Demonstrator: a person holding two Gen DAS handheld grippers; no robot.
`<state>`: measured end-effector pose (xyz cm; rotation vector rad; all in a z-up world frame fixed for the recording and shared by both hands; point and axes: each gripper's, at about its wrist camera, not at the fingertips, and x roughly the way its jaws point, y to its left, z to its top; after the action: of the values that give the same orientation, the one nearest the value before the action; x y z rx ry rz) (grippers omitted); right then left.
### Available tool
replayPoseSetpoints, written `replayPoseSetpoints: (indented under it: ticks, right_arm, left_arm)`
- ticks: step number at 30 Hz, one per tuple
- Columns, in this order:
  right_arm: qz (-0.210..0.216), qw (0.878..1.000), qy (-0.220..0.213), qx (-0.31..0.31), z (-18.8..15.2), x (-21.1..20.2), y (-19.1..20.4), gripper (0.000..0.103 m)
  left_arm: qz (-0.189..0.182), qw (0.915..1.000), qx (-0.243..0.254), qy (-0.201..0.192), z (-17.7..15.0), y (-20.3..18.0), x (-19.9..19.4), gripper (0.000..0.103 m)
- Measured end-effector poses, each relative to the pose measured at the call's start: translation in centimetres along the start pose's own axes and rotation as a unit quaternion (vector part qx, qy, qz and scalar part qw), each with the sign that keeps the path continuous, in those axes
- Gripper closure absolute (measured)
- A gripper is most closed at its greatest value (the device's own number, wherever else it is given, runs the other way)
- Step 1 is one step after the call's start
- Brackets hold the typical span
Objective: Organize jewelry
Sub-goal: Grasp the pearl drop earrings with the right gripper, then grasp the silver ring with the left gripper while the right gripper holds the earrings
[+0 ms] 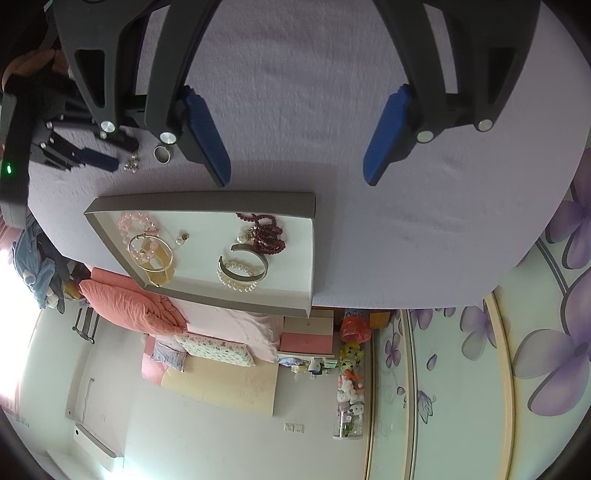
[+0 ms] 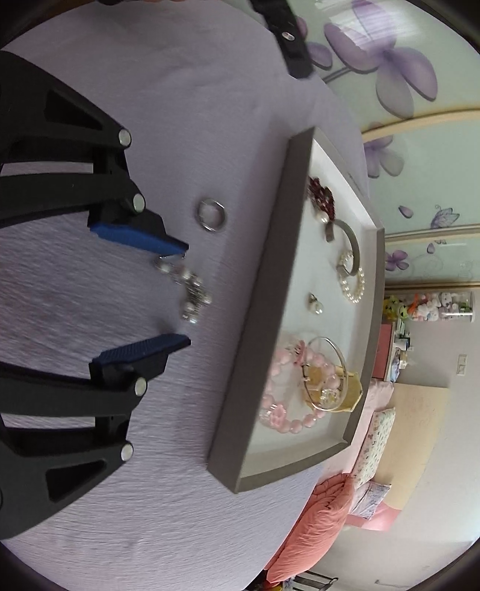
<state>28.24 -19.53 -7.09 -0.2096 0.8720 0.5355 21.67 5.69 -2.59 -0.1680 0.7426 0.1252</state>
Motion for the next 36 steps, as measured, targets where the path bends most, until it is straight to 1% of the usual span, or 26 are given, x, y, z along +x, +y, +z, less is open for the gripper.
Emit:
replayPoseSetpoints:
  ticks: [4,5,6,9,12,15,18,21,25,29,31,33,36]
  right_arm:
    - [0.005,1.000,-0.001,0.002,0.8,0.4,-0.1,0.069]
    - [0.008,1.000,-0.001,-0.003,0.7,0.4,0.2,0.074]
    - [0.009,1.000,-0.002,-0.007,0.8,0.3,0.3,0.087]
    - [-0.013,1.000,0.000,-0.026,0.5,0.1,1.0,0.093]
    - [-0.014,1.000,0.008,-0.015,0.5,-0.3,0.7,0.095]
    - [-0.012,1.000,0.015,0.014,0.3,-0.8,-0.6,0.096]
    - [-0.008,0.999,0.009,0.050,0.3,-1.5,-2.5,0.097]
    - [-0.003,0.996,-0.008,0.087,0.6,-2.9,-4.3,0.097]
    - [-0.007,0.993,-0.036,0.111,1.5,-4.9,-5.8,0.097]
    - [-0.009,0.990,-0.066,0.123,2.5,-6.8,-6.7,0.097]
    - [-0.013,0.989,-0.077,0.126,3.0,-7.5,-6.9,0.097]
    - [-0.014,0.988,-0.083,0.128,3.2,-7.7,-7.2,0.097]
    - [-0.015,0.987,-0.088,0.132,3.4,-7.9,-7.5,0.097]
  left_arm:
    - [-0.002,1.0000,0.001,0.004,-0.1,-0.1,0.2,0.029]
    - [-0.002,1.0000,0.001,0.005,-0.1,-0.2,0.3,0.029]
    - [-0.002,1.0000,0.002,0.006,-0.2,-0.2,0.4,0.029]
    - [-0.003,0.9999,0.003,0.009,-0.3,-0.2,0.6,0.029]
    - [-0.005,0.9999,0.006,0.012,-0.5,-0.5,0.6,0.029]
    - [-0.008,0.9998,0.010,0.015,-0.6,-0.8,0.8,0.029]
    - [-0.013,0.9996,0.015,0.017,-0.8,-1.3,0.8,0.029]
    - [-0.019,0.9993,0.022,0.023,-0.9,-2.0,1.1,0.029]
    - [-0.029,0.9985,0.035,0.031,-1.3,-3.5,1.5,0.029]
    - [-0.039,0.9971,0.051,0.040,-1.9,-5.2,2.2,0.029]
    - [-0.044,0.9962,0.060,0.045,-2.3,-6.2,2.5,0.027]
    - [-0.047,0.9954,0.069,0.048,-2.6,-7.1,2.7,0.024]
    - [-0.052,0.9944,0.075,0.053,-2.8,-8.3,3.2,0.024]
